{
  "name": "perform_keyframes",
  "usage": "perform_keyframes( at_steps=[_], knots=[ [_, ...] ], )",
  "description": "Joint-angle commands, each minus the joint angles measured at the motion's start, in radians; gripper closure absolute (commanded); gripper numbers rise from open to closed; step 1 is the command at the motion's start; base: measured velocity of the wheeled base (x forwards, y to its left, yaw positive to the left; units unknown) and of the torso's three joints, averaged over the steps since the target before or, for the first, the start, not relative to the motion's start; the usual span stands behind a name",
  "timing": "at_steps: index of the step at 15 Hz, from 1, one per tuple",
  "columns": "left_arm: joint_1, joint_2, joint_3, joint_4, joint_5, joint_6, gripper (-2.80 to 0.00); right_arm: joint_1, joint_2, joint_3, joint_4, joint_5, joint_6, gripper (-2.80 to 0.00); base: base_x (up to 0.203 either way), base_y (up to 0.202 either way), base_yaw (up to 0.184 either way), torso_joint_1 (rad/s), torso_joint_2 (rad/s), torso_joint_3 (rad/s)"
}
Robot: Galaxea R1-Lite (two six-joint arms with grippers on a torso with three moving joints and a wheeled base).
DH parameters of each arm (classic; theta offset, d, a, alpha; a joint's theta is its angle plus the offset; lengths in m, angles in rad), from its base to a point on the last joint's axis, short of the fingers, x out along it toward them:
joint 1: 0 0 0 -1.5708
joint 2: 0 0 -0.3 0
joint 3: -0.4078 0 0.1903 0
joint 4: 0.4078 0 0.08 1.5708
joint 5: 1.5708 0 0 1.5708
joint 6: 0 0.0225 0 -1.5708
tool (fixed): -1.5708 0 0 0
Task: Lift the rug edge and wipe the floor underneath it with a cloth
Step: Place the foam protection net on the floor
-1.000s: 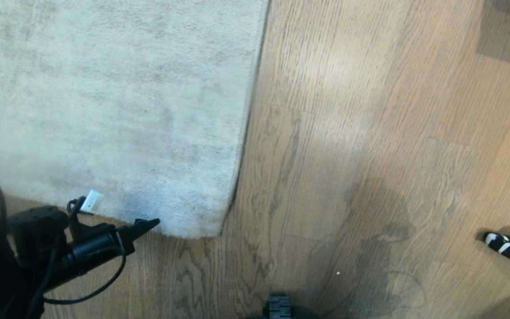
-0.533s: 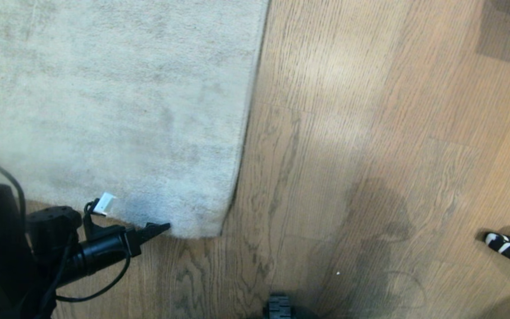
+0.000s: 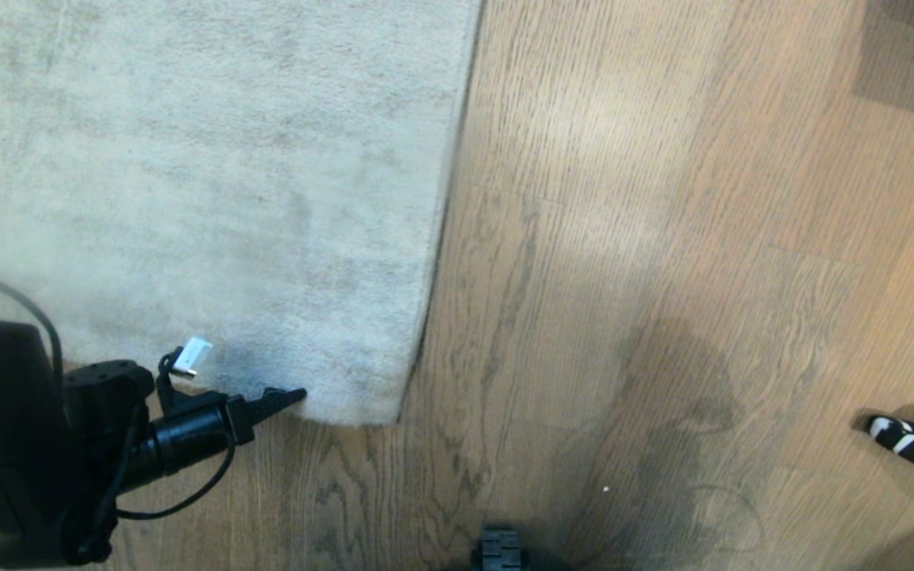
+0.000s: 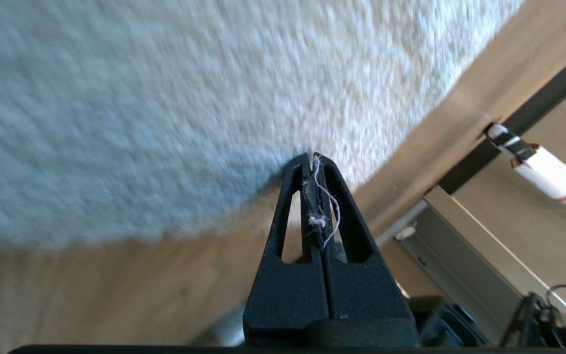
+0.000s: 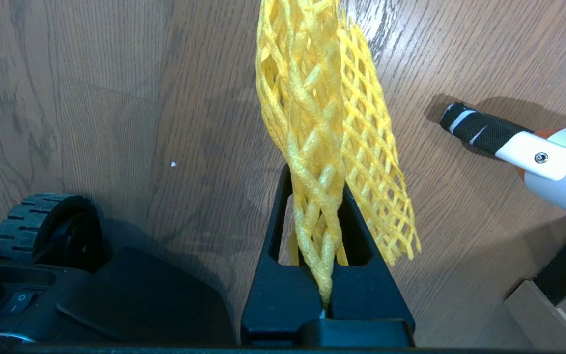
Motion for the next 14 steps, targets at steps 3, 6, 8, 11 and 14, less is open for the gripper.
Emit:
perform_keyframes(
  at_steps=[3, 6, 8, 11, 14],
  knots=[
    [-0.006, 0.017, -0.063, -0.049, -0.021, -0.015, 0.00, 0.000, 0.001, -0.001, 0.001, 0.000, -0.001, 0.00, 0.000, 0.000, 0.000, 0.000, 0.00, 0.000],
    [-0.003, 0.021, -0.055, -0.049, -0.052, -0.022, 0.00, 0.000, 0.001, 0.000, 0.001, 0.000, -0.001, 0.00, 0.000, 0.000, 0.000, 0.000, 0.00, 0.000],
    [0.002, 0.025, -0.048, -0.049, -0.052, -0.019, 0.00, 0.000, 0.001, 0.000, 0.001, 0.000, -0.001, 0.00, 0.000, 0.000, 0.000, 0.000, 0.00, 0.000],
    [0.003, 0.001, -0.013, -0.049, -0.064, -0.016, 0.00, 0.000, 0.001, -0.001, 0.001, 0.000, -0.001, 0.00, 0.000, 0.000, 0.000, 0.000, 0.00, 0.000],
    [0.010, -0.036, 0.046, -0.049, -0.076, -0.015, 0.00, 0.000, 0.001, 0.001, 0.001, 0.000, -0.001, 0.00, 0.000, 0.000, 0.000, 0.000, 0.00, 0.000]
  ],
)
